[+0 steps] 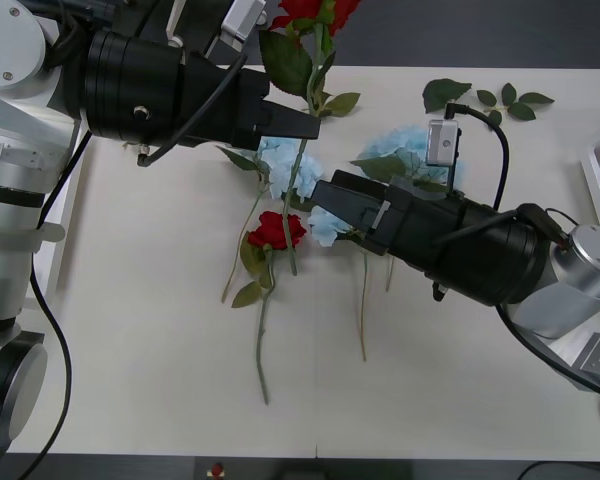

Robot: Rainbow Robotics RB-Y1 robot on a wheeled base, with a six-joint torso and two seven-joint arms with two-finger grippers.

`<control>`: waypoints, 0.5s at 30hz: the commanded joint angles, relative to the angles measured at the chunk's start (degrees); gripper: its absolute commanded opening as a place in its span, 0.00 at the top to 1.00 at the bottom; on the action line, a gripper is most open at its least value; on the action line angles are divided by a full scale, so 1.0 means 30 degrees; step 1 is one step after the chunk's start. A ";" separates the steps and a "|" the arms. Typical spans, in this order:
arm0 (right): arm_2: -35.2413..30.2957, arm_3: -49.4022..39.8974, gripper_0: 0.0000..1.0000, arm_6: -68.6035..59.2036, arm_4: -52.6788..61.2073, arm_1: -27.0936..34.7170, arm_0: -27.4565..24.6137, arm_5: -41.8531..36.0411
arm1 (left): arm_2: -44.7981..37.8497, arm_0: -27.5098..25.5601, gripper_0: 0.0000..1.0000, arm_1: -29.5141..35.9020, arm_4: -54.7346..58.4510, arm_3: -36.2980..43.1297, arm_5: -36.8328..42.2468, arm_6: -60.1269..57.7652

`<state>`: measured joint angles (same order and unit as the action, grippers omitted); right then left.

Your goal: Put the red flowers into the right box and the blue flowers into the left box

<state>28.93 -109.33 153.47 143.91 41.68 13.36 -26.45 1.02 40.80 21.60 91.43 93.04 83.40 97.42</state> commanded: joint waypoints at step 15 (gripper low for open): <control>0.2046 -0.0706 0.44 0.0509 0.0193 -0.1120 0.2139 0.2430 | -0.0075 0.0871 1.00 0.0067 0.0198 0.0363 -0.0085 0.0839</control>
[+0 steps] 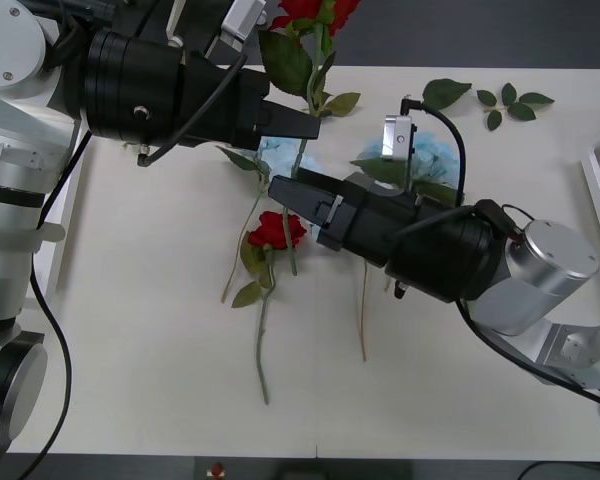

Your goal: Put the red flowers into the right box and the blue flowers into the left box

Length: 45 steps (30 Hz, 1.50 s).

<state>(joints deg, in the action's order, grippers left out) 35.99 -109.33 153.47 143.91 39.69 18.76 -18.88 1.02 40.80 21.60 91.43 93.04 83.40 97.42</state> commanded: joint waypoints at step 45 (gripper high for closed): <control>-0.0191 -0.0735 1.00 -0.0181 0.1453 0.1947 0.0867 -0.0241 | -0.0075 0.0871 0.00 0.0067 0.0198 0.0363 -0.0085 0.0839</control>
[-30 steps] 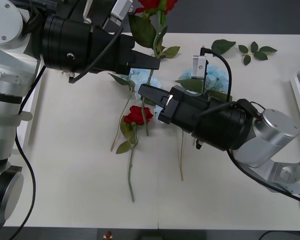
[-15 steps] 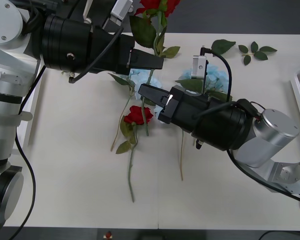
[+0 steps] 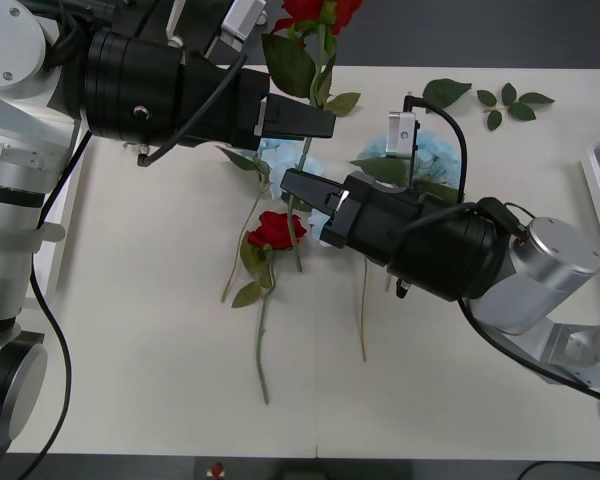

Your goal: Put the red flowers into the right box and the blue flowers into the left box

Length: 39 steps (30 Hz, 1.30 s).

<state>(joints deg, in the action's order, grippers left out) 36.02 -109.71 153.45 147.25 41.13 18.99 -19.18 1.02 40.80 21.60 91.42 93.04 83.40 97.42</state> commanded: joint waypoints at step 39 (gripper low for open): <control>-0.0612 1.2224 1.00 -0.1112 0.2185 1.7842 -0.2288 -0.7083 | 0.4319 0.0520 0.00 0.4168 -1.2661 0.0628 -0.1051 -0.6339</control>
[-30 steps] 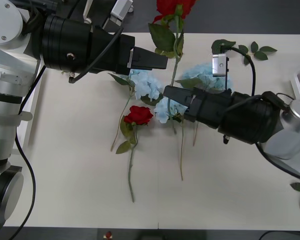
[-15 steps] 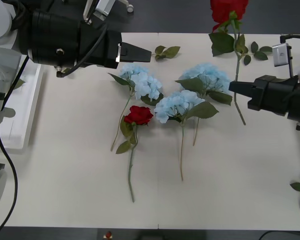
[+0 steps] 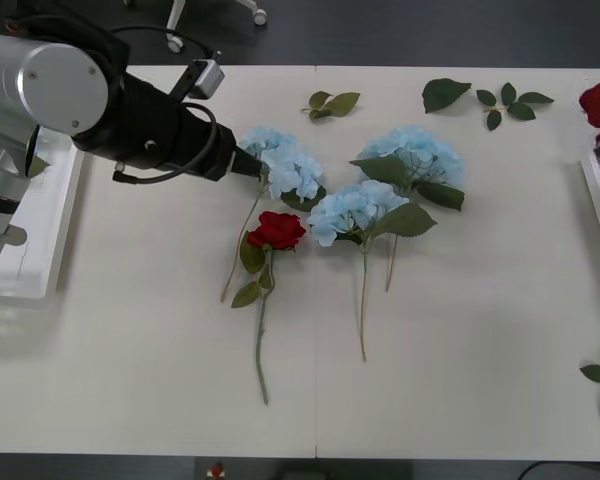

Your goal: Put the red flowers into the right box and the blue flowers into the left box

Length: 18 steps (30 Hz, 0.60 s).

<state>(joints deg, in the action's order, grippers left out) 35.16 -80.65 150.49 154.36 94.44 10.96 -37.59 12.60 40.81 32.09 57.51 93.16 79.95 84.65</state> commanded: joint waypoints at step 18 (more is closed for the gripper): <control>-0.1085 1.0330 1.00 0.0051 -0.4490 -0.3268 0.2030 0.1164 | 0.5614 0.1281 0.00 0.0994 -0.7948 0.0498 0.0127 -0.7681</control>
<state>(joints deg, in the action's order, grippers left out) 31.89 -51.01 150.50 143.51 86.01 14.80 -37.03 27.65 41.19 34.00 34.94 93.20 79.95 65.32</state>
